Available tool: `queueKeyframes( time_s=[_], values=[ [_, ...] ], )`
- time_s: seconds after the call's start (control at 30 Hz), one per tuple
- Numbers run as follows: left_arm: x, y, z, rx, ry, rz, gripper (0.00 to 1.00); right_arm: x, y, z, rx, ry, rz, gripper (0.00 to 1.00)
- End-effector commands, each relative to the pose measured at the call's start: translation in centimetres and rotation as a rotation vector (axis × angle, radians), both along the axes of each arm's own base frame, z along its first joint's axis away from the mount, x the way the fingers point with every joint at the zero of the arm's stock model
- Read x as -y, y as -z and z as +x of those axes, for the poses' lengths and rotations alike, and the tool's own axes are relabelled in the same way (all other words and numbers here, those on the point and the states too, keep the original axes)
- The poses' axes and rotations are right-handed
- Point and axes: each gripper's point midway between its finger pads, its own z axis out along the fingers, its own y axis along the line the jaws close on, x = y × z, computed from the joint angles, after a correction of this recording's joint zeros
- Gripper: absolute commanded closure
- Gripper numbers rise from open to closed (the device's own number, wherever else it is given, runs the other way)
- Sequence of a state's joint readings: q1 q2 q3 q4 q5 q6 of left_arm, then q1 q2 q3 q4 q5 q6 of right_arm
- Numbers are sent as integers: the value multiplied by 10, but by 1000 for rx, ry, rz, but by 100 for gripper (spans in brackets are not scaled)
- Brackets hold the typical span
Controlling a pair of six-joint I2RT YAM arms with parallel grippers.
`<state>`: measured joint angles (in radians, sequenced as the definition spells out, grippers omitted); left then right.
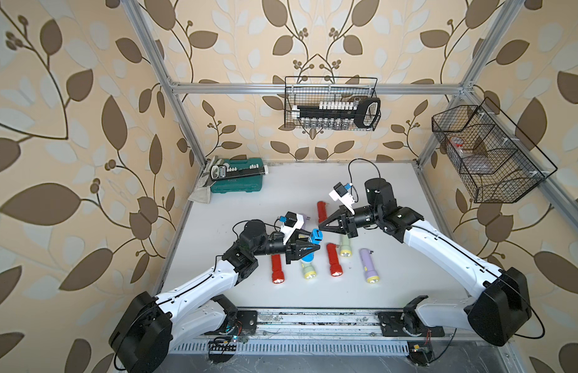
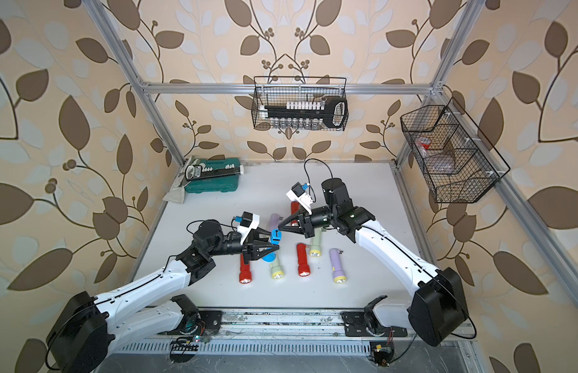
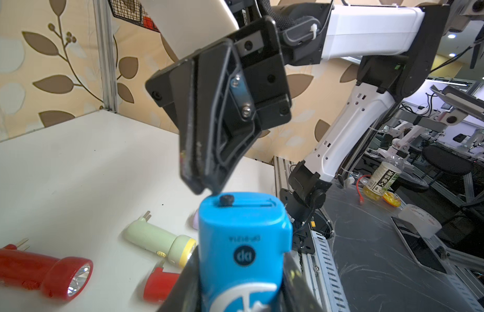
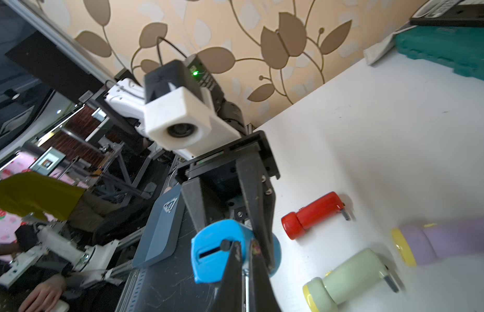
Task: Close the plug at the bottom of the flashlight
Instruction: Close the plug of the flashlight, then place the flashlight at the center of the board.
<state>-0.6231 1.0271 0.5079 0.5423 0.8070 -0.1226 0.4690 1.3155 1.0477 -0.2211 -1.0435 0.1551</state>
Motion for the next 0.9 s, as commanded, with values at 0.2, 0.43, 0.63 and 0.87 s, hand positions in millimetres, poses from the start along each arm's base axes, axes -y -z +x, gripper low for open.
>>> queueKeyframes(
  time_s=[0.2,0.43,0.63,0.87],
  values=[
    [-10,34,74,-200,-385,205,100,30,27,57,-13,376,-236,100],
    [-54,84,126,-460,-805,496,100,80,71,97,-115,676,-487,100],
    [-74,91,150,-418,-973,533,100,120,90,111,-276,824,-449,100],
    [-100,93,181,-337,-1116,759,100,177,96,125,-478,948,-167,100]
  ],
)
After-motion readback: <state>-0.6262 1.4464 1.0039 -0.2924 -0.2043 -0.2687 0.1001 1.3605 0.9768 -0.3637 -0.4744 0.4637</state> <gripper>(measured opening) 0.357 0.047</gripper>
